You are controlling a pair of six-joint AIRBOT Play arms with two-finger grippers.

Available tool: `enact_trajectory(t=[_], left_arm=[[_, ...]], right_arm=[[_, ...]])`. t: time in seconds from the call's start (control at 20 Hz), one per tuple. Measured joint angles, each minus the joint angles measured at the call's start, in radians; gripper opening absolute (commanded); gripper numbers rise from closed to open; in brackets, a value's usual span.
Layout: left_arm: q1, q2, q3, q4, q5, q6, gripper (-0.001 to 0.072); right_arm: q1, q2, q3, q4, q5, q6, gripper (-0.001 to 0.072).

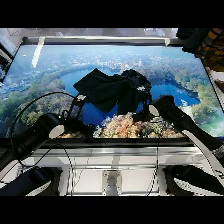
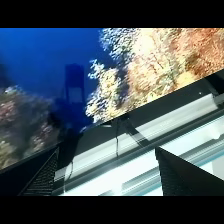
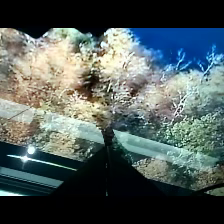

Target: Fold the clothes and pants, and hang the long-sleeved shirts on hangers.

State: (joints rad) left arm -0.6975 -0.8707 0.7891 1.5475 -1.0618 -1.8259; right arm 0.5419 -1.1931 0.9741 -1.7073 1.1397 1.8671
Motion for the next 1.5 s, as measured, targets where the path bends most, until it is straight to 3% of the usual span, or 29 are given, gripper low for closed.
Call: enact_trajectory(t=[0.35, 0.4, 0.5, 0.65, 0.9, 1.1, 1.3, 1.5], left_arm=[[0.0, 0.0, 0.0, 0.0, 0.0, 0.0, 0.0692], [0.0, 0.0, 0.0, 0.0, 0.0, 0.0, 0.0693], [0.0, 0.0, 0.0, 0.0, 0.0, 0.0, 0.0693], [0.0, 0.0, 0.0, 0.002, 0.0, 0.0, 0.0692], [0.0, 0.0, 0.0, 0.007, 0.016, 0.001, 0.0692], [0.0, -0.018, 0.0, 0.055, 0.153, 0.013, 0.0692], [0.011, -0.071, 0.0, 0.155, 0.309, 0.017, 0.0692], [0.051, -0.133, 0.0, 0.204, 0.379, 0.016, 0.0692]], right_arm=[[-0.007, 0.0, 0.0, -0.026, -0.074, -0.026, 0.0052], [-0.016, 0.0, 0.0, -0.044, -0.093, -0.042, 0.0137], [-0.053, 0.0, 0.005, -0.076, -0.126, -0.063, 0.0388], [-0.151, 0.0, 0.027, -0.1, -0.164, -0.068, 0.0484], [-0.321, -0.01, 0.071, -0.066, -0.252, -0.104, 0.0482], [-0.373, -0.107, 0.125, -0.001, -0.348, -0.167, 0.0482], [-0.387, -0.275, 0.235, 0.024, -0.34, -0.2, 0.0482], [-0.391, -0.397, 0.304, 0.067, -0.314, -0.262, 0.0454]])
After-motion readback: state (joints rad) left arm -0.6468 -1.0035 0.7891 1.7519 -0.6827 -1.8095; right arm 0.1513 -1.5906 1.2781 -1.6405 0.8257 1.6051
